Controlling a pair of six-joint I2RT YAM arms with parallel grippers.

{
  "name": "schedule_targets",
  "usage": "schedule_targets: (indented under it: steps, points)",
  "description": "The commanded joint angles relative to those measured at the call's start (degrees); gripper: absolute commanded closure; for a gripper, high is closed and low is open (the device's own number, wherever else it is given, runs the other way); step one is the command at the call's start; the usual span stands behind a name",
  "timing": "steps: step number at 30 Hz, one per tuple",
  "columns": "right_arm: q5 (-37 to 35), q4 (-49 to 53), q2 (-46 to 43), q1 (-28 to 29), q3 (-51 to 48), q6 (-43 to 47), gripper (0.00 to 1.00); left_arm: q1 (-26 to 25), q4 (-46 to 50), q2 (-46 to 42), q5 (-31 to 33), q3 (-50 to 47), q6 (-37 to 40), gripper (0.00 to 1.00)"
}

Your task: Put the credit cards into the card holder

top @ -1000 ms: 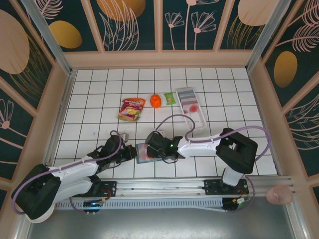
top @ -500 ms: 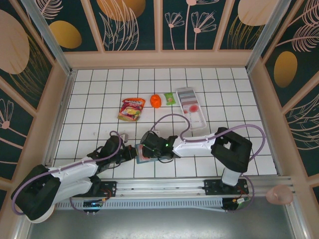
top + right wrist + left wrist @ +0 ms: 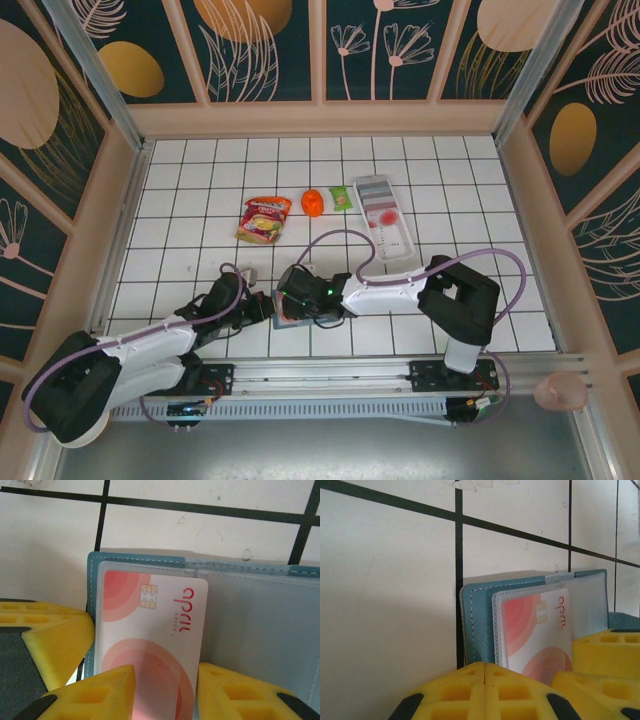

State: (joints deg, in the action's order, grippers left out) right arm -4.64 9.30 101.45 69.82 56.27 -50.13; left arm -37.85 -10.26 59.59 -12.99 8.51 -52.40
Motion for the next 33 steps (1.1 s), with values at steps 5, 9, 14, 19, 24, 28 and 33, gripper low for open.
schedule_targets:
  steps: [5,9,14,19,24,28,33]
  points:
    - [1.1,-2.0,-0.9,1.0,1.5,0.5,0.64,-0.1,1.6,-0.6,0.7,-0.6,-0.5,1.0]
    - [-1.8,-0.7,-3.1,1.1,-0.2,0.3,0.64,-0.2,1.9,-0.8,0.8,-0.5,-0.2,1.0]
    - [-2.7,0.2,-3.8,0.9,-1.3,0.2,0.64,-0.2,1.7,-0.5,0.8,-0.4,-0.2,1.0]
    - [-2.4,0.3,-2.4,1.0,-0.4,0.5,0.63,-0.1,1.6,-0.2,0.7,-0.4,-0.2,1.0]
    - [-2.0,1.4,-1.0,1.2,0.6,0.7,0.64,-0.2,1.6,-0.2,0.6,-0.4,-0.2,1.0]
    - [-4.0,3.8,-1.6,1.1,0.7,0.7,0.64,-0.1,1.7,-0.4,0.7,-0.3,0.0,1.0]
    - [-5.0,5.3,-2.5,1.1,0.8,0.8,0.63,-0.1,1.9,-0.5,0.7,-0.3,0.1,1.0]
